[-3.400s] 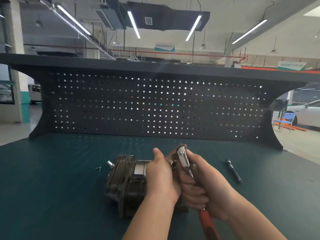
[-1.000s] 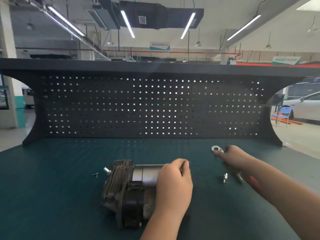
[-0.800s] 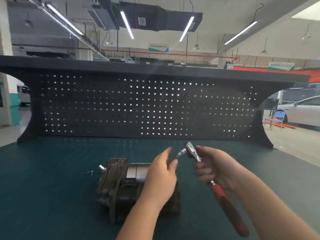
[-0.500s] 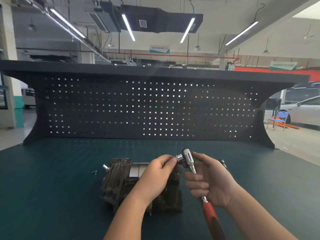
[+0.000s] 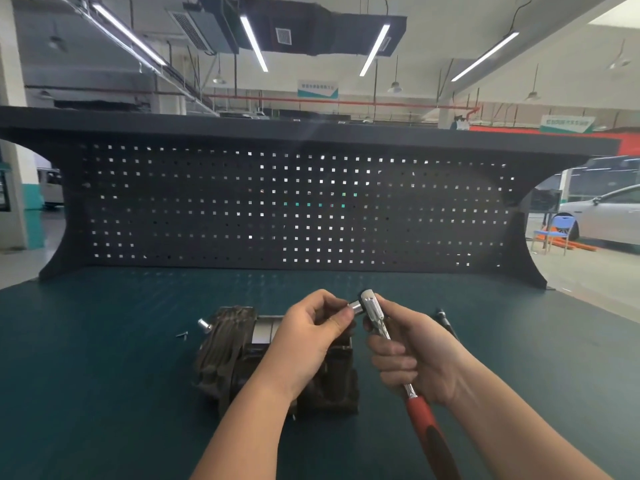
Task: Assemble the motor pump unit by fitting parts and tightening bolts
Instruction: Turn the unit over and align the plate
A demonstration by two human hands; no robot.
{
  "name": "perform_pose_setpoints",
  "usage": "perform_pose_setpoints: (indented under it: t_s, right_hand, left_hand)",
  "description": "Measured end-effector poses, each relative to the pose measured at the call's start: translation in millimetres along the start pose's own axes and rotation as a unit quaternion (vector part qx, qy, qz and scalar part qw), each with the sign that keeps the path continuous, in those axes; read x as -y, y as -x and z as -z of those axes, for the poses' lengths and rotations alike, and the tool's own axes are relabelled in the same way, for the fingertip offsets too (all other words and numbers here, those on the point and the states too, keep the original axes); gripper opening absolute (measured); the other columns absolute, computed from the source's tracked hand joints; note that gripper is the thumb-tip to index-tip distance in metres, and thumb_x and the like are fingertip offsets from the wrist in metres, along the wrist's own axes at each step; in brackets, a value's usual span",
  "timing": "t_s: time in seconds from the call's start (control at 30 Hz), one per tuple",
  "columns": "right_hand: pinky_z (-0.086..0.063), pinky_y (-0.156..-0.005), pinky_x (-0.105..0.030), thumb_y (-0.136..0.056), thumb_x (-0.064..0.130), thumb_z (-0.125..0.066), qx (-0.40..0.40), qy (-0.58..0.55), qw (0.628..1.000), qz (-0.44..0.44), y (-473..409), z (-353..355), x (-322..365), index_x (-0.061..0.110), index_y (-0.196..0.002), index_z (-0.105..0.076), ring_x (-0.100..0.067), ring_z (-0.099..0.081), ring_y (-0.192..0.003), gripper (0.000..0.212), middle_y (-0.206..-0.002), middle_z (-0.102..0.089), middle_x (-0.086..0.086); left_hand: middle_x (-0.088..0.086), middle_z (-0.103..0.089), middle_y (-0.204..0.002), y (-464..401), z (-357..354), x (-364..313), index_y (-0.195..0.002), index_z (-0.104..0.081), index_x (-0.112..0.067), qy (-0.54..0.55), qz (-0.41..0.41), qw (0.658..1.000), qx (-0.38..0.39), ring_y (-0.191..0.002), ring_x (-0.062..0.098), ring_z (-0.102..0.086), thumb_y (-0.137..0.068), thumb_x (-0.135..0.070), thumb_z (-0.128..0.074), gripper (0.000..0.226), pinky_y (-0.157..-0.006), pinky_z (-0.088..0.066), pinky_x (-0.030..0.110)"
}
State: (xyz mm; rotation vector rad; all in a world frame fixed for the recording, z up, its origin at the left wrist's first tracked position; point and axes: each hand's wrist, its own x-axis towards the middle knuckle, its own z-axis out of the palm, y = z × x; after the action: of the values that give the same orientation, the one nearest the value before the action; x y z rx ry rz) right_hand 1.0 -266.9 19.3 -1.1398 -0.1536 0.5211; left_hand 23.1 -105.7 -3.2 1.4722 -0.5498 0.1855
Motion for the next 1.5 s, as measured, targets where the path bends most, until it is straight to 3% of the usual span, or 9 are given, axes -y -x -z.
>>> perform_pose_setpoints:
  t_s: [0.23,0.37,0.47,0.63,0.83,1.1,1.2,1.37,1.5]
  right_hand:
    - [-0.025,-0.028,-0.016,-0.088,0.057,-0.047,0.106,-0.096,0.99,-0.014,4,1,1,0.011,-0.072,-0.067,-0.005,-0.024,-0.034,0.052,-0.046,-0.032,0.003]
    - [-0.017,-0.028,-0.017,-0.076,0.059,-0.068,0.068,-0.159,0.984,0.044,7,6,9,0.007,-0.067,-0.056,-0.005,-0.015,-0.038,0.055,-0.046,-0.026,0.004]
    - [-0.018,-0.03,-0.016,-0.047,0.015,-0.094,0.042,-0.228,0.964,0.132,7,15,15,0.009,-0.07,-0.051,-0.004,-0.018,-0.039,0.049,-0.05,-0.026,0.006]
    - [-0.024,-0.033,-0.014,-0.052,-0.003,-0.064,-0.039,-0.318,0.924,0.208,-4,23,13,0.012,-0.074,-0.042,-0.006,-0.031,-0.039,0.035,-0.056,-0.029,0.005]
    - [-0.022,-0.03,-0.015,-0.022,-0.011,-0.085,-0.035,-0.287,0.932,0.218,-9,17,6,0.014,-0.067,-0.041,-0.006,-0.028,-0.037,0.068,-0.057,-0.026,0.005]
    - [-0.018,-0.031,-0.015,-0.076,0.005,-0.055,-0.084,-0.209,0.955,0.191,-7,13,7,0.018,-0.067,-0.034,-0.006,-0.026,-0.036,0.026,-0.055,-0.027,0.003]
    - [-0.019,-0.029,-0.016,-0.081,0.005,-0.047,-0.13,-0.161,0.966,0.152,-8,14,6,0.016,-0.07,-0.036,-0.007,-0.025,-0.036,0.019,-0.053,-0.028,0.003]
    - [-0.018,-0.03,-0.013,-0.09,0.006,-0.051,-0.242,0.067,0.968,-0.007,-11,29,-6,0.013,-0.075,-0.042,-0.008,-0.025,-0.033,0.019,-0.047,-0.034,0.0]
    - [-0.024,-0.037,-0.018,-0.089,0.001,-0.053,-0.318,0.235,0.918,-0.001,-17,31,-16,0.004,-0.08,-0.045,-0.014,-0.033,-0.033,0.013,-0.05,-0.041,-0.007]
  left_hand:
    - [-0.006,-0.072,-0.078,2,-10,-10,-0.081,-0.068,-0.021,-0.041,-0.043,0.998,-0.03,-0.076,0.003,-0.066,-0.092,-0.02,-0.064,0.012,-0.073,-0.051,0.015]
    - [-0.021,-0.068,-0.083,3,-14,-9,-0.092,-0.065,-0.037,-0.162,-0.069,0.982,-0.074,-0.085,-0.005,-0.06,-0.094,-0.038,-0.056,0.009,-0.077,-0.043,0.009]
    - [-0.023,-0.064,-0.091,-4,15,-11,-0.096,-0.062,-0.038,-0.17,-0.065,0.957,-0.226,-0.081,-0.005,-0.059,-0.099,-0.031,-0.05,0.014,-0.073,-0.044,0.013]
    - [0.004,-0.068,-0.099,-29,133,-2,-0.095,-0.068,-0.014,-0.22,0.06,0.865,-0.447,-0.096,0.03,-0.062,-0.087,0.007,-0.042,0.035,-0.078,-0.047,0.032]
    - [0.012,-0.061,-0.132,-40,212,63,-0.124,-0.065,-0.011,-0.5,0.24,0.809,-0.196,-0.122,0.029,-0.055,-0.093,-0.001,-0.053,0.035,-0.096,-0.041,0.028]
    - [0.015,-0.067,-0.103,-59,207,81,-0.093,-0.067,-0.005,-0.659,0.234,0.705,-0.114,-0.095,0.031,-0.065,-0.088,-0.003,-0.049,0.019,-0.071,-0.044,0.029]
    - [0.017,-0.069,-0.105,-57,202,78,-0.094,-0.07,-0.005,-0.617,0.232,0.737,-0.151,-0.098,0.032,-0.064,-0.088,-0.002,-0.052,0.019,-0.075,-0.045,0.03]
    - [0.013,-0.071,-0.103,-54,188,29,-0.093,-0.074,-0.01,-0.284,0.139,0.893,-0.321,-0.09,0.03,-0.065,-0.088,0.002,-0.063,0.017,-0.084,-0.05,0.034]
    - [-0.004,-0.071,-0.074,-34,115,-26,-0.08,-0.072,-0.022,-0.147,0.01,0.969,-0.2,-0.071,0.008,-0.064,-0.088,-0.002,-0.066,0.022,-0.07,-0.053,0.022]
